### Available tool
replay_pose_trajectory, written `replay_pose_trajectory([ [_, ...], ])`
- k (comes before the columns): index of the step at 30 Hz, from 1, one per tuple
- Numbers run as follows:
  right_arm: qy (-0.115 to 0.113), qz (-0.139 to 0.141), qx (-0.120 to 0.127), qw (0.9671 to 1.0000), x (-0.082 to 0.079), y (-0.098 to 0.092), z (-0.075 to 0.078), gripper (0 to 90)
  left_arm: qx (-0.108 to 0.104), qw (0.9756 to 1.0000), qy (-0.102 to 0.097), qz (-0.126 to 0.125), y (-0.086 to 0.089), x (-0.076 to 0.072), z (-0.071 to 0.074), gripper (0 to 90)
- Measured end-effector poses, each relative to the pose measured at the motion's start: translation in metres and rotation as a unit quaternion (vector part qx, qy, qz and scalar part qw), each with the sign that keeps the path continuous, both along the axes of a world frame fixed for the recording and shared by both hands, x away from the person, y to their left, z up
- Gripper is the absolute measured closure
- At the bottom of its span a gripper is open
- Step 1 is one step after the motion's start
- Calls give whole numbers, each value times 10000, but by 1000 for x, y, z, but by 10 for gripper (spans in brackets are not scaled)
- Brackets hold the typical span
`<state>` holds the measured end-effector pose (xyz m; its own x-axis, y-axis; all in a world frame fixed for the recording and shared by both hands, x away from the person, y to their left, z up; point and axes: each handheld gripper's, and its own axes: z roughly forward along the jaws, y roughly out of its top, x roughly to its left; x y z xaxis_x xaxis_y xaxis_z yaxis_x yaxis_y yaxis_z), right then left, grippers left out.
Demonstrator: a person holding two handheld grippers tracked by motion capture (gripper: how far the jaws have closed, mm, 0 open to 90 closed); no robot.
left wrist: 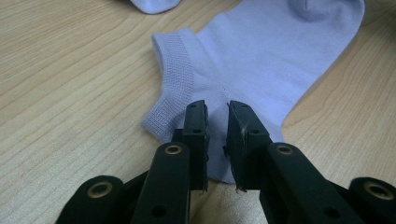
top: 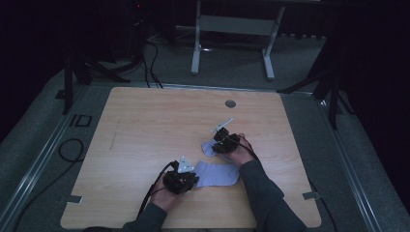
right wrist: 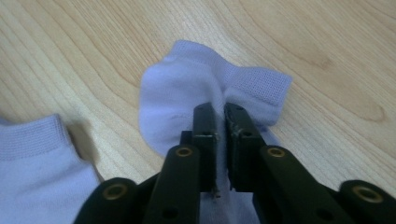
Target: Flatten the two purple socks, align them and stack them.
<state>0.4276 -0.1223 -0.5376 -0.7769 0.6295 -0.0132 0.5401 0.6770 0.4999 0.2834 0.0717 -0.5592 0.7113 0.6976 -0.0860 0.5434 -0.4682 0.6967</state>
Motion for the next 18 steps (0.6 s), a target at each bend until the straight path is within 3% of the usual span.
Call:
replay_pose_trajectory([
  [7,-316,-30,260,9992,-8,-11,20,846,-21,10000,5,9,0,0,0,773],
  [8,-428,-26,501,9978,-13,-19,34,843,-18,10000,8,8,0,0,0,772],
  [10,-480,-8,665,9966,-17,-25,44,842,-22,10000,15,7,0,0,0,772],
  [15,-639,34,911,9938,-30,-35,63,838,-14,10000,13,12,0,0,0,770],
  [18,-876,149,1050,9905,-45,-40,81,832,-18,10000,4,6,0,0,0,767],
])
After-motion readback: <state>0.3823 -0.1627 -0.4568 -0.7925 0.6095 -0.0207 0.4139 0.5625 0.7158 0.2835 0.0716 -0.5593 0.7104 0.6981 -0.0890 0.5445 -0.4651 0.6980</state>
